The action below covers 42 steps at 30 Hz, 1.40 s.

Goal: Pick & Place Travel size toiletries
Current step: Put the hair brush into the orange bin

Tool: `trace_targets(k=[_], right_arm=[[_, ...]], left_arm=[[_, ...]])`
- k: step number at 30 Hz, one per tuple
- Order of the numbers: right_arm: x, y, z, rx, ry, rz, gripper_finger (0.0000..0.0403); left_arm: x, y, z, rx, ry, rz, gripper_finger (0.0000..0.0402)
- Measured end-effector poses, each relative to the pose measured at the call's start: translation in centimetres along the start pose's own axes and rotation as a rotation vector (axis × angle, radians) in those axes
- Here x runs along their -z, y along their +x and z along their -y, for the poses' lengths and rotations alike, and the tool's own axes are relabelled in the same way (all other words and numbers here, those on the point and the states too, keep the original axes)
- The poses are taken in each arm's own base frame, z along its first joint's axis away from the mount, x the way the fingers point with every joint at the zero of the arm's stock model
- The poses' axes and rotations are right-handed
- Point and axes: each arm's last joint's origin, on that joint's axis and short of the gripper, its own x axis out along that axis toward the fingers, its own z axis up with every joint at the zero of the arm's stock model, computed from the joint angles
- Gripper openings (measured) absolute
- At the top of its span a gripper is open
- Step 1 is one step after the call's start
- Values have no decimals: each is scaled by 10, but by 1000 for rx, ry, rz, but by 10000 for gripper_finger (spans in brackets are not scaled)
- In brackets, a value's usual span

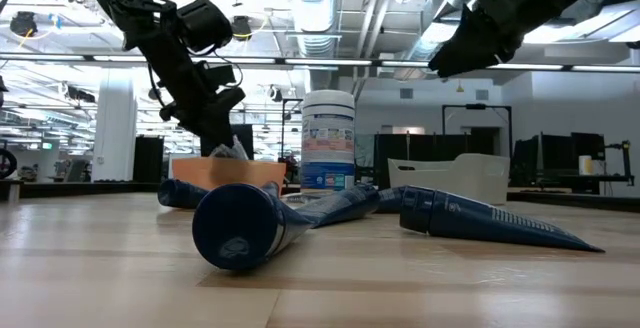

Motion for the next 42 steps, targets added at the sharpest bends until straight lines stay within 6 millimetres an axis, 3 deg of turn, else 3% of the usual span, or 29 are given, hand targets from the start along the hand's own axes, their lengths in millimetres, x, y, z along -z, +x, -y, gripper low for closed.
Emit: trace_targets(k=[6,12,19,25,37,42], right_arm=[[3,9,2,35,52,-34,255],[20,46,2,71,59,-180,256],[42,90,10,113,136,-323,256],[54,111,15,85,211,-403,256],[74,129,16,120,251,-487,250],[75,130,14,112,273,-492,190]], left_arm=[[-1,-3,-1,1,-2,3,239],[-12,-28,-5,41,-38,111,280],[-22,-79,-9,149,-80,296,283],[-21,-107,-6,246,-108,383,280],[-18,-111,4,297,-88,385,280],[-18,-111,4,296,-88,383,279]])
